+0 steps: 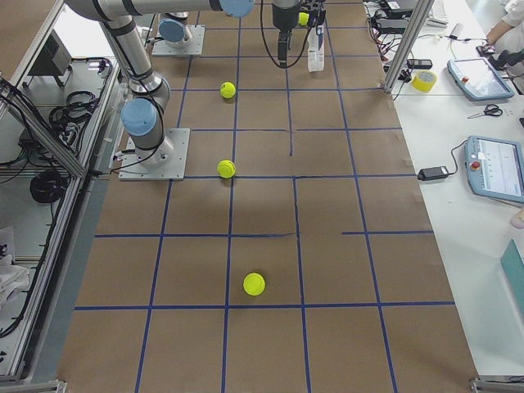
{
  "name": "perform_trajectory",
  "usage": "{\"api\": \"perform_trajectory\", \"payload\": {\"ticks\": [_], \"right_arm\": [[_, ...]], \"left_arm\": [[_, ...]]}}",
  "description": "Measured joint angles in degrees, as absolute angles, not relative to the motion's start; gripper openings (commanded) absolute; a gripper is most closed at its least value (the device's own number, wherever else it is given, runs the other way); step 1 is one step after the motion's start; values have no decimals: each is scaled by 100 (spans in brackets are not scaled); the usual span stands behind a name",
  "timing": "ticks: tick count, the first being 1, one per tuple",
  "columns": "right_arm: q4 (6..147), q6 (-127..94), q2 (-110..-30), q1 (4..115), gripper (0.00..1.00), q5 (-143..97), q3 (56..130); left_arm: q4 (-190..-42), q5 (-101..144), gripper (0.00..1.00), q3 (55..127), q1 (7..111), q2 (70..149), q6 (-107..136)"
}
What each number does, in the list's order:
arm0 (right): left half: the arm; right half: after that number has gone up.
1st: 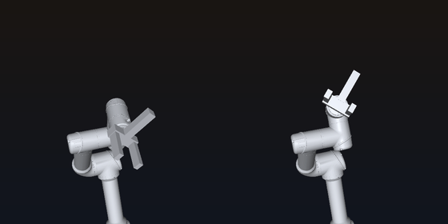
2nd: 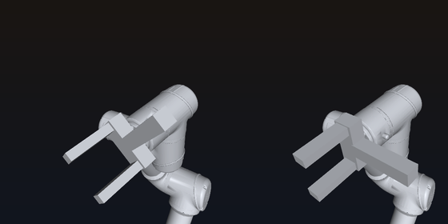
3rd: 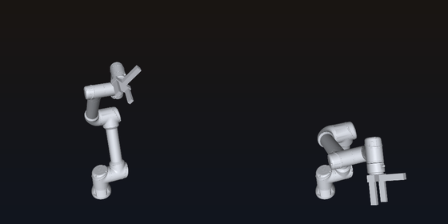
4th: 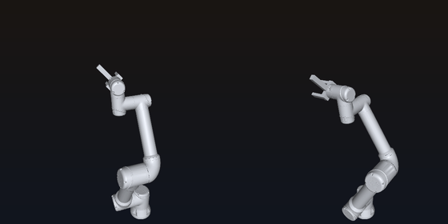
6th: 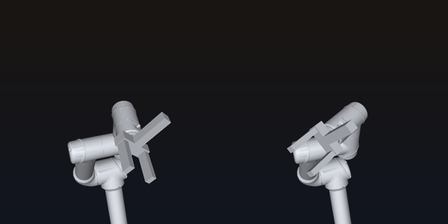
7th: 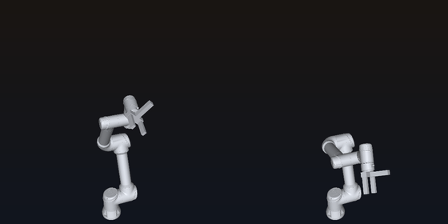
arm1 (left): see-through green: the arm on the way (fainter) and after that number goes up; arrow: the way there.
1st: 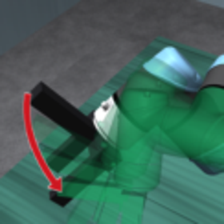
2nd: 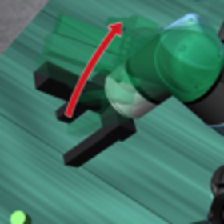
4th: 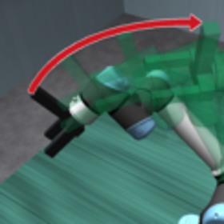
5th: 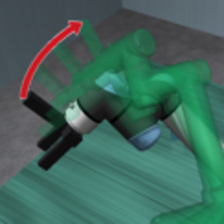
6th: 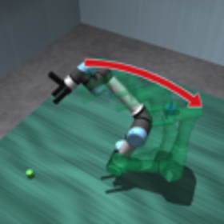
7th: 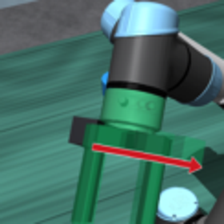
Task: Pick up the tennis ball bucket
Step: 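Tilt the can upright with the left gripper and stand it on the table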
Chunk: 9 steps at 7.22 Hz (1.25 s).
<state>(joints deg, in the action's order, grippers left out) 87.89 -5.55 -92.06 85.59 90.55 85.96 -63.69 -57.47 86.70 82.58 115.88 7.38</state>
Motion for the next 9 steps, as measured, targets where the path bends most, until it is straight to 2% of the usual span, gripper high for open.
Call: {"api": "perform_trajectory", "payload": {"ticks": [5, 9], "right_arm": [[8789, -555, -9185, 8561, 100, 8958, 8596], [8789, -562, -9185, 8561, 100, 8956, 8596]], "left_arm": [[-6781, -8192, 0, 7884, 9423, 11561, 515], [-7089, -8884, 0, 7738, 9907, 11756, -787]]}}
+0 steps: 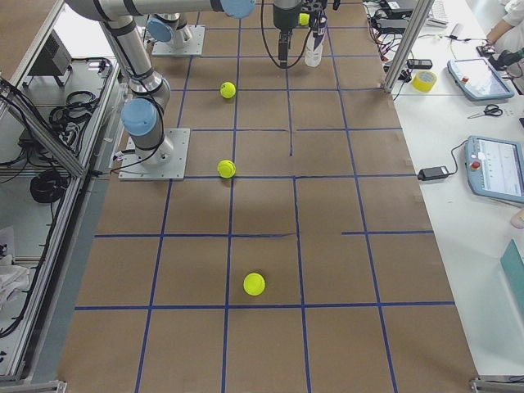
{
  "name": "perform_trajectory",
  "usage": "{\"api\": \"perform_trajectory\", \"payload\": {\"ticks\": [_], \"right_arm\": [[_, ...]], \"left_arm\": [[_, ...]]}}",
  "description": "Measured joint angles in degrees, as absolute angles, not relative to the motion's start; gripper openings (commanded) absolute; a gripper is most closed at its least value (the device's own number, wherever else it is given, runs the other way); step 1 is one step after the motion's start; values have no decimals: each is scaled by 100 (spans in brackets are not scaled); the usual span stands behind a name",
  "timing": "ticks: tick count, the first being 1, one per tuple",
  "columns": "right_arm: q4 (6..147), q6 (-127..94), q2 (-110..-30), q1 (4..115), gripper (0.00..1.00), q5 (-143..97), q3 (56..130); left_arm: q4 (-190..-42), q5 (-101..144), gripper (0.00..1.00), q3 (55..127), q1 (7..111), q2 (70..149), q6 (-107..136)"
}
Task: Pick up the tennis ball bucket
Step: 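Tilt the can upright with the left gripper and stand it on the table, then open the left gripper and raise it off the upright can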
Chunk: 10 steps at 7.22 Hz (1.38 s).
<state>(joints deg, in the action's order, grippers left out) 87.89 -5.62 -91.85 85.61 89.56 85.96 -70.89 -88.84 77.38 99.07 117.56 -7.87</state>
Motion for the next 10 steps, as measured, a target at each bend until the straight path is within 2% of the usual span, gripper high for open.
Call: {"api": "perform_trajectory", "payload": {"ticks": [1, 2, 4, 5, 8, 10], "right_arm": [[8789, -562, -9184, 8561, 100, 8956, 8596], [8789, -562, -9185, 8561, 100, 8956, 8596], [8789, -563, -9184, 8561, 100, 8956, 8596], [8789, -562, -9185, 8561, 100, 8956, 8596], [8789, -562, -9185, 8561, 100, 8956, 8595], [8789, -563, -9186, 8561, 100, 8956, 8596]], "left_arm": [[-7122, -8874, 17, 7733, 9918, 11781, -890], [-7139, -8870, 75, 7733, 9920, 11802, -937], [-7142, -8860, 82, 7734, 9931, 11815, -715], [-7132, -8852, 100, 7734, 9943, 11804, -453], [-7206, -8786, 100, 7683, 9997, 11555, -278], [-7813, -8644, 100, 7361, 10013, 11201, -241]]}}
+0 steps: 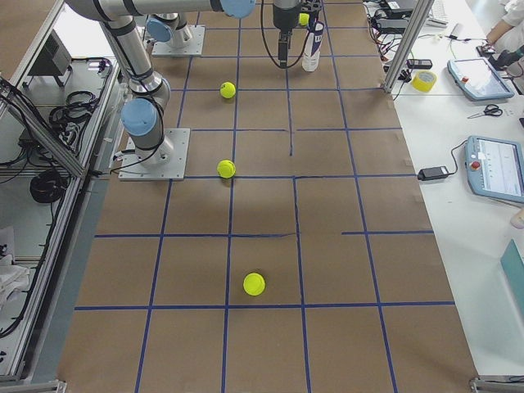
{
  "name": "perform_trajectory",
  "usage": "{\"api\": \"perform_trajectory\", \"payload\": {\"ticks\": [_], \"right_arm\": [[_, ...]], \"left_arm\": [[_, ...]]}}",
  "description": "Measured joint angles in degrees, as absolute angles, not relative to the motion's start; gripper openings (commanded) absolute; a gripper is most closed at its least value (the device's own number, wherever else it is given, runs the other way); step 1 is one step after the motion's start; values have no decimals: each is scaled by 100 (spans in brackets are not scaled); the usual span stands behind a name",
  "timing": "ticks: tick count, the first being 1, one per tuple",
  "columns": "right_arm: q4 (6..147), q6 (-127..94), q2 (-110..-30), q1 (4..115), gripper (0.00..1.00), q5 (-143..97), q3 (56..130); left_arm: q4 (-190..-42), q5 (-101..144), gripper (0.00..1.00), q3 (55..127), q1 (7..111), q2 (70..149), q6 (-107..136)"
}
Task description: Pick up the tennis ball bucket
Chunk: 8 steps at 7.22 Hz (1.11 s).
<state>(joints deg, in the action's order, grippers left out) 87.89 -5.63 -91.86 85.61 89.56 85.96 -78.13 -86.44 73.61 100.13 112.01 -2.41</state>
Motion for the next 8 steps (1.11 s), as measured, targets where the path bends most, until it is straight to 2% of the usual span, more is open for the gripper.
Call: {"api": "perform_trajectory", "payload": {"ticks": [3, 8], "right_arm": [[8789, -563, -9186, 8561, 100, 8956, 8596], [8789, -513, -9210, 8578, 100, 8963, 8596]], "left_arm": [[-8901, -8639, 100, 7018, 9679, 10580, -210], [-9036, -8906, 100, 8352, 8942, 9338, -138]]}}
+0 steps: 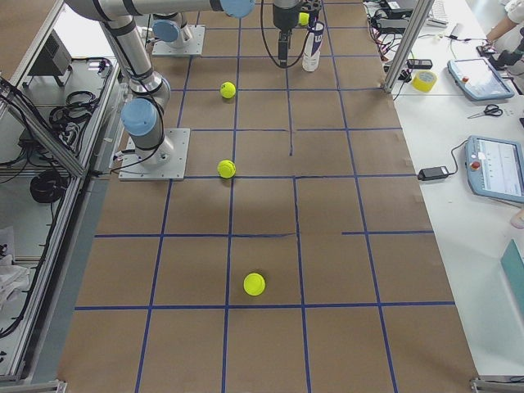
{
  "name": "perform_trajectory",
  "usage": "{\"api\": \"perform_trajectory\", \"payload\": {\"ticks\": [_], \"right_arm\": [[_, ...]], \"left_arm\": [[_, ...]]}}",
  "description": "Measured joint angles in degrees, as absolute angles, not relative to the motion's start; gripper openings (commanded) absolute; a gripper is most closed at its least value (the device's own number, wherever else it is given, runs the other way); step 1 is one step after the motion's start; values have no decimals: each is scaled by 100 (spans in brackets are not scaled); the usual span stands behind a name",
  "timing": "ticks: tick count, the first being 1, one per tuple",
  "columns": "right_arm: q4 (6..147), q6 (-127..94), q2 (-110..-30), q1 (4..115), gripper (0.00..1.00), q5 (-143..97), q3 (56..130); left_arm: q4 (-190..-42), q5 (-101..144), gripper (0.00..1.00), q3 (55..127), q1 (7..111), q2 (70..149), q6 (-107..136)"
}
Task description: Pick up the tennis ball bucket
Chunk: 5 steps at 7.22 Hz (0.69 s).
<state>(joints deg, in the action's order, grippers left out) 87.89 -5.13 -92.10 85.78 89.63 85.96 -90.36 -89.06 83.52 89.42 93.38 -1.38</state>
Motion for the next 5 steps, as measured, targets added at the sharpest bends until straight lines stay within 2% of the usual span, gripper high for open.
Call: {"api": "perform_trajectory", "payload": {"ticks": [2, 5], "right_arm": [[8789, -376, -9208, 8698, 100, 8959, 8596], [8789, -260, -9180, 8833, 100, 8957, 8596]], "left_arm": [[-8996, -9157, 100, 8808, 8866, 8973, -112], [-8958, -9165, 100, 9045, 8825, 8790, -103]]}}
